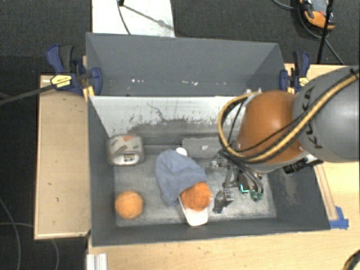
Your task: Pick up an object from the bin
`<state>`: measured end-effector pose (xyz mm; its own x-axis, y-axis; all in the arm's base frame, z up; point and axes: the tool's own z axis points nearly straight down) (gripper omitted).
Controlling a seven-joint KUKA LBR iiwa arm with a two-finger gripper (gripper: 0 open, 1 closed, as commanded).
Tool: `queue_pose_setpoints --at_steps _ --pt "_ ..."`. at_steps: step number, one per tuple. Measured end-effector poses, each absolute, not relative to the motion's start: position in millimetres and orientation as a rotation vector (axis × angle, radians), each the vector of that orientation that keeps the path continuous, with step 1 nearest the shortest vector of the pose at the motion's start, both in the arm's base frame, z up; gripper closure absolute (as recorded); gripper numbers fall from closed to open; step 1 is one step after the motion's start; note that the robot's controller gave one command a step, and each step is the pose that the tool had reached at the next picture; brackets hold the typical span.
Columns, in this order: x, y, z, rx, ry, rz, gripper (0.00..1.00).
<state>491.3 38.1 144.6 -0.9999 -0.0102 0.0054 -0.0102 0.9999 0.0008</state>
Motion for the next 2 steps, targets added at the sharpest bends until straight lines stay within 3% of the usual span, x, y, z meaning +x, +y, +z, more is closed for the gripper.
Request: queue_pose_setpoints --at_steps 1,2 --pt "493.3 37.9 148.1 0.014 -3.144 -0.002 0.00" --pt "503.0 55.2 75.7 0.078 -3.135 0.005 1.00"
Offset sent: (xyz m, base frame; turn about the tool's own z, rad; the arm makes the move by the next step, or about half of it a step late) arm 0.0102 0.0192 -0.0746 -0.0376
